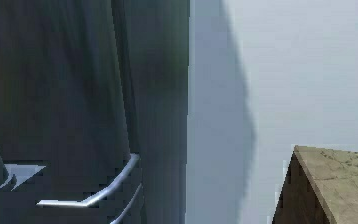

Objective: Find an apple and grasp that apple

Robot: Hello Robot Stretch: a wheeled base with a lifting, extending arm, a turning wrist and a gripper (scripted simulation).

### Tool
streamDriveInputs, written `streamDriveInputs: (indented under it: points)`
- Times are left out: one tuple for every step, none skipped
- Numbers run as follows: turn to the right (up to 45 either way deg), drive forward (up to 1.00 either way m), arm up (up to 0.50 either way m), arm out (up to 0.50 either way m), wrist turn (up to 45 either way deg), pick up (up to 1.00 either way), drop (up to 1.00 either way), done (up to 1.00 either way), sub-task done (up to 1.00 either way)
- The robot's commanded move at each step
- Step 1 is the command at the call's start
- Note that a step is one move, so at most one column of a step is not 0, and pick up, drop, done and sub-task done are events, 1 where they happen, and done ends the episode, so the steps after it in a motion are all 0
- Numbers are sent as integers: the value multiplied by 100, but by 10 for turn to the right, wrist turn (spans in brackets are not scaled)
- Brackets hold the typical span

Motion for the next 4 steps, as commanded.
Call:
streamDriveInputs:
  points:
    - [0,0,-10,0,0,0,0,0,0]
    - [0,0,0,0,0,100,0,0,0]
    - [0,0,10,0,0,0,0,0,0]
    - [0,0,0,0,0,0,0,100,0]
